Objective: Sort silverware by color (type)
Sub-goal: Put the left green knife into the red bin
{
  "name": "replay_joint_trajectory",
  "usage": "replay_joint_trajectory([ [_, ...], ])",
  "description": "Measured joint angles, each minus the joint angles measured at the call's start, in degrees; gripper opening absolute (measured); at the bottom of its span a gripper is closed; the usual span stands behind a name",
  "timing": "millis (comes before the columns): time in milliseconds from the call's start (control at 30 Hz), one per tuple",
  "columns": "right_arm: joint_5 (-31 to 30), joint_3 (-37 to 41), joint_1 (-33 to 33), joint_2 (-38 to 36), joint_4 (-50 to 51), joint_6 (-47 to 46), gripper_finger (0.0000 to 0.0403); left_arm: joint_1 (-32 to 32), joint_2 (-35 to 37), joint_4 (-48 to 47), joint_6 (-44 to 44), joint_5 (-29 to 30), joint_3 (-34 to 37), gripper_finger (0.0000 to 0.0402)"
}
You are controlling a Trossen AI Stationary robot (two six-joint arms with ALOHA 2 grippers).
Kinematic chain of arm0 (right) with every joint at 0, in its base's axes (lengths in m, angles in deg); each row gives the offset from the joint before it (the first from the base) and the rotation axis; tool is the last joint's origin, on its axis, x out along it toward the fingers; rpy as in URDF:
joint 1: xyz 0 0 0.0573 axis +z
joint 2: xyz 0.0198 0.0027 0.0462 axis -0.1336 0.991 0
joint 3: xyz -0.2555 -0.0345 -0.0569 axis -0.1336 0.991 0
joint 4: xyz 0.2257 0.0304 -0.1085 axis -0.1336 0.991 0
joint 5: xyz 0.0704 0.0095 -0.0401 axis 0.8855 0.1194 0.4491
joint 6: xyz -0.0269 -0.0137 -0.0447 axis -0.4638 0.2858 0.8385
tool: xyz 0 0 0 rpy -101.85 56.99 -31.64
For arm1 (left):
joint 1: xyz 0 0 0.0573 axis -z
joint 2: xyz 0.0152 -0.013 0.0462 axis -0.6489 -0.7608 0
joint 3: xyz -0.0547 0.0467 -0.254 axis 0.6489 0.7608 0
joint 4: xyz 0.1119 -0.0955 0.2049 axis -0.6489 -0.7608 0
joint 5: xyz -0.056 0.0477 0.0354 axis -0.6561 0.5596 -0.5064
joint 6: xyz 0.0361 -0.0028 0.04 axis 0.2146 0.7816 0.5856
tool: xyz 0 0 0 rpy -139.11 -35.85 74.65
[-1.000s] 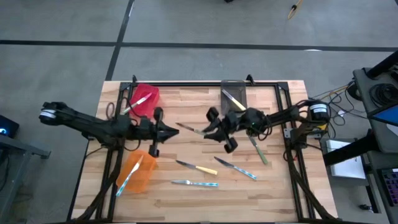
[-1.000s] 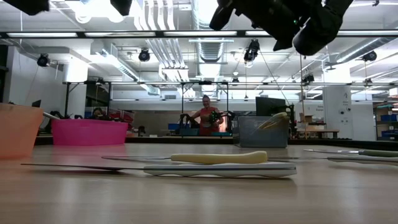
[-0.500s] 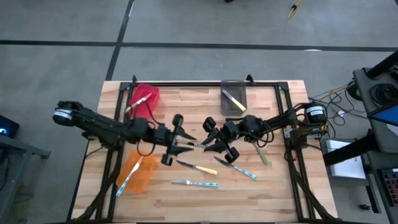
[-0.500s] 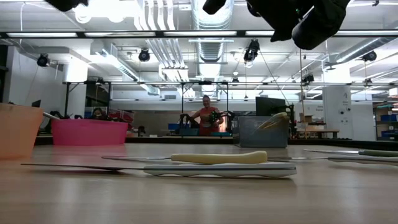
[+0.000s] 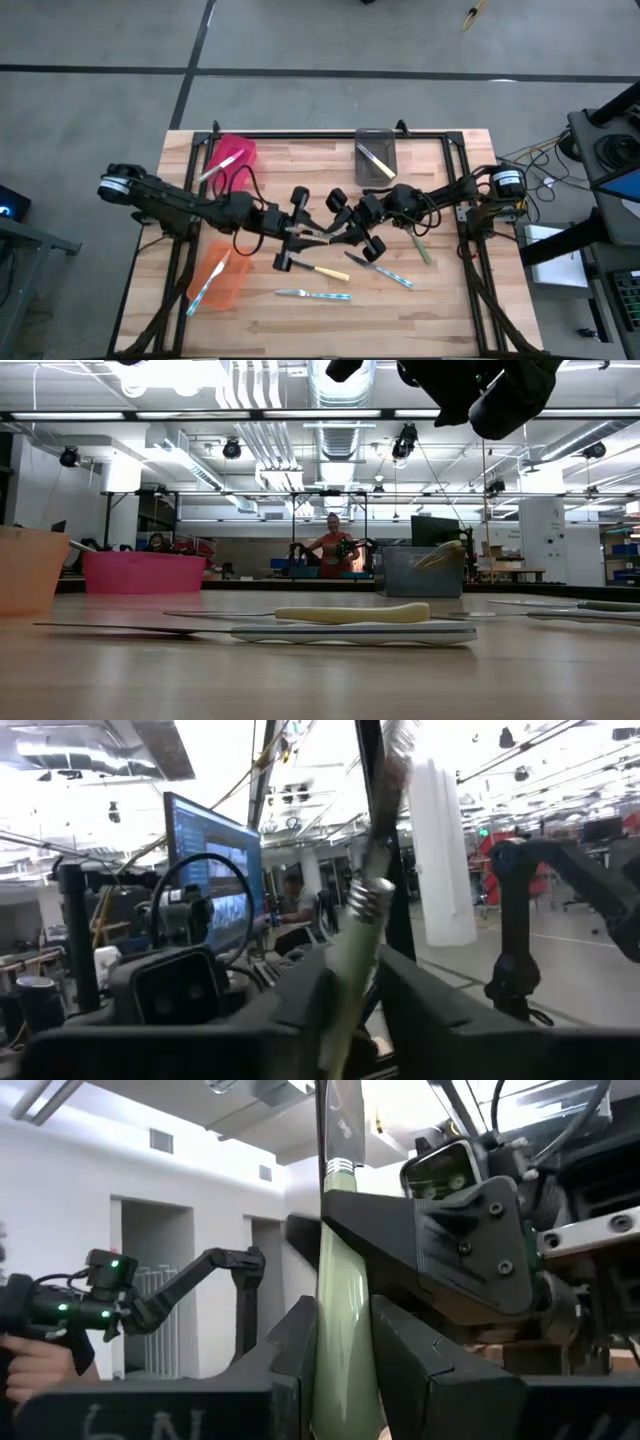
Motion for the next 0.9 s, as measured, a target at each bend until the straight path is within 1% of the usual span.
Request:
replay_joint_trajectory([
  [67, -0.26, 0.0, 0.07, 0.0, 0.38, -0.33, 0.0064, 0.01, 0.36, -0.14, 0.52, 0.33, 0.14, 0.003],
  [100, -0.62, 0.0, 0.11, 0.0, 0.47, -0.34, 0.0064, 0.0, 0.42, -0.24, 0.01, 0.52, 0.14, 0.0021],
  [200, -0.9, 0.02, -0.08, 0.0, 0.64, 0.2, 0.0045, 0.32, 0.58, -0.49, -1.65, 3.45, 0.14, 0.002],
  [233, -1.23, 0.02, -0.15, 0.0, 0.68, -0.24, 0.005, 0.37, 0.71, -0.92, -2.12, 4.34, 0.14, 0.0019],
  [300, -1.79, 0.02, -0.57, 0.0, 0.98, -2.56, 0.0079, 0.37, 1.41, -2.81, -3.35, 4.85, 0.14, 0.0019],
  [367, -1.57, 0.02, -1.62, -0.08, 1.64, -5.84, 0.0117, 0.37, 2.92, -6.47, -5.38, 5.62, 0.22, 0.0019],
  [433, -1.87, 0.02, -2.73, -0.52, 3.61, -8.14, 0.015, 0.26, 5.99, -12.82, -7.51, 7.19, 0.06, 0.0019],
  [467, -1.87, 0.02, -3.33, -0.9, 5.06, -8.91, 0.0163, 0.3, 7.82, -17.67, -8.21, 9.38, -0.6, 0.0019],
  [533, -1.65, 0.02, -4.52, -2.1, 9.72, -9.98, 0.0185, 0.12, 11.76, -32.16, -10.17, 15.34, -3.04, 0.0019],
  [600, -1.57, 0.02, -5.85, -4.15, 16.76, -10.4, 0.0202, -0.88, 15.26, -53.31, -14.03, 23.05, -7.49, 0.0019],
  [667, -1.94, 0.0, -7.08, -6.3, 24.37, -10.36, 0.0211, -2.9, 17.3, -75.45, -21.23, 28.99, -13.58, 0.0019],
  [733, -2.24, -0.02, -8.11, -8.69, 32.24, -10.07, 0.0214, -5.94, 17.32, -98.34, -31.81, 34.02, -19.72, 0.0019],
  [800, -3.04, -0.02, -8.55, -10.91, 38.52, -8.86, 0.0213, -9.5, 15.65, -118.74, -41.88, 36.48, -24.35, 0.0019],
  [833, -4.15, -0.02, -8.51, -12.11, 41.54, -7.67, 0.0212, -11.19, 14.42, -127.1, -46.12, 37.04, -25.66, 0.0019],
  [867, -5.69, -0.02, -8.39, -13.21, 44.2, -6.01, 0.021, -13.11, 13.18, -133.15, -49.45, 37.04, -26.59, 0.0019],
  [900, -7.57, -0.02, -8.32, -14.22, 46.29, -4.39, 0.0208, -14.82, 12.33, -137.17, -51.57, 37.18, -26.94, 0.0019],
])
